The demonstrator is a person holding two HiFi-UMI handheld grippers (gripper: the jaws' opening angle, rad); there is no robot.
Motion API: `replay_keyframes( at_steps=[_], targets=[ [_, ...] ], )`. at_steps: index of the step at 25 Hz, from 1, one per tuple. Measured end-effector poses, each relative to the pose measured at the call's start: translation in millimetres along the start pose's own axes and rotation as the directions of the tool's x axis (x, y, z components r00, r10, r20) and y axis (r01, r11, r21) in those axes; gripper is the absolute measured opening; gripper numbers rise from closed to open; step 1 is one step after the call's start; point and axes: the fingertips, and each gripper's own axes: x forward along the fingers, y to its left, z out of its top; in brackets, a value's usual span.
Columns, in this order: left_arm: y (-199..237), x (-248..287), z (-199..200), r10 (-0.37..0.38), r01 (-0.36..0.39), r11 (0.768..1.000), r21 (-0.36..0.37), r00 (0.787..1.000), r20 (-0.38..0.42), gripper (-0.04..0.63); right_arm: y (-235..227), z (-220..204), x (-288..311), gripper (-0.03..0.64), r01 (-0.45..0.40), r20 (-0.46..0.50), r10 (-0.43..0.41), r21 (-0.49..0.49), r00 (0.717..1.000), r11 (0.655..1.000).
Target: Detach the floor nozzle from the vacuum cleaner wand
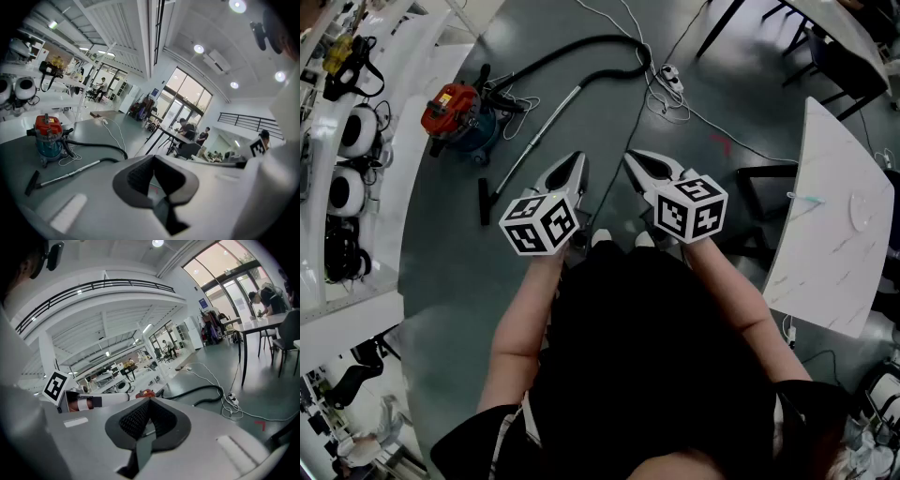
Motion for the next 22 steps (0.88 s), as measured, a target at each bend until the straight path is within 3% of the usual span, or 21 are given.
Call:
replay_keyframes(
  at_steps=[7,22],
  targets=[
    [0,3,-2,-0.019,0.019,1.0,-0.018,1.0,0.004,0.009,-5,-2,2,-0.008,-0.012,0.015,0.011,0.076,1.0,0.997],
    [34,-3,-7,-0.008,0.007,0.999,-0.031,0.999,-0.04,0.009,4,-14,32,-0.008,0.015,-0.045,-0.012,0.079,0.999,0.997]
  ],
)
